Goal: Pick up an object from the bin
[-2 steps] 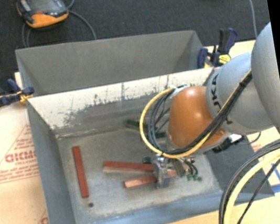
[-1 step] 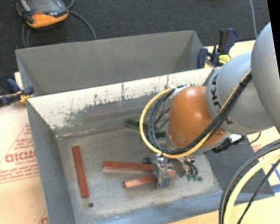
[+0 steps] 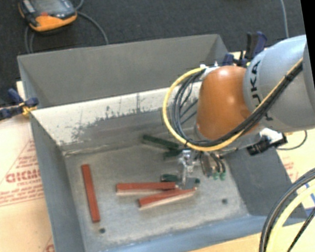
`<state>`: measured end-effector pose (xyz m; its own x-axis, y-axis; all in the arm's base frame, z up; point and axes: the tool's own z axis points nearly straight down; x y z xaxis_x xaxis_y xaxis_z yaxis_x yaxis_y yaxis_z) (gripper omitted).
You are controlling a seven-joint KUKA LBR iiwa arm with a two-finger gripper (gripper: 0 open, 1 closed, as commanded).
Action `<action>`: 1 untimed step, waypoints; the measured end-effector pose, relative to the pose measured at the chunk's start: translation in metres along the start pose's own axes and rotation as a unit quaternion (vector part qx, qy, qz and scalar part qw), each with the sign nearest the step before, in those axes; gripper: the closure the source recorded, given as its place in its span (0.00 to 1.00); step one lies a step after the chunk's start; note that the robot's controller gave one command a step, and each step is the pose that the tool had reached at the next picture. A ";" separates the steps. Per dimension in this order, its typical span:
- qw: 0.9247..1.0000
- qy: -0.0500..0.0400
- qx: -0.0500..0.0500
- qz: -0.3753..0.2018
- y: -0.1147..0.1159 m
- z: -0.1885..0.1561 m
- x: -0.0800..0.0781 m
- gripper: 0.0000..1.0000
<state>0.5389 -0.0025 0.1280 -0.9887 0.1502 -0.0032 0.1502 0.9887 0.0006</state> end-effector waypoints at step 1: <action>1.000 0.000 0.000 0.000 0.000 0.000 0.000 0.00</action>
Offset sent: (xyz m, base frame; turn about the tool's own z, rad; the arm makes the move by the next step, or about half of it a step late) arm 0.0000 0.0000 0.0000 0.0000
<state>0.5389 -0.0022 0.1279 -0.9885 0.1509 -0.0031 0.1509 0.9885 0.0014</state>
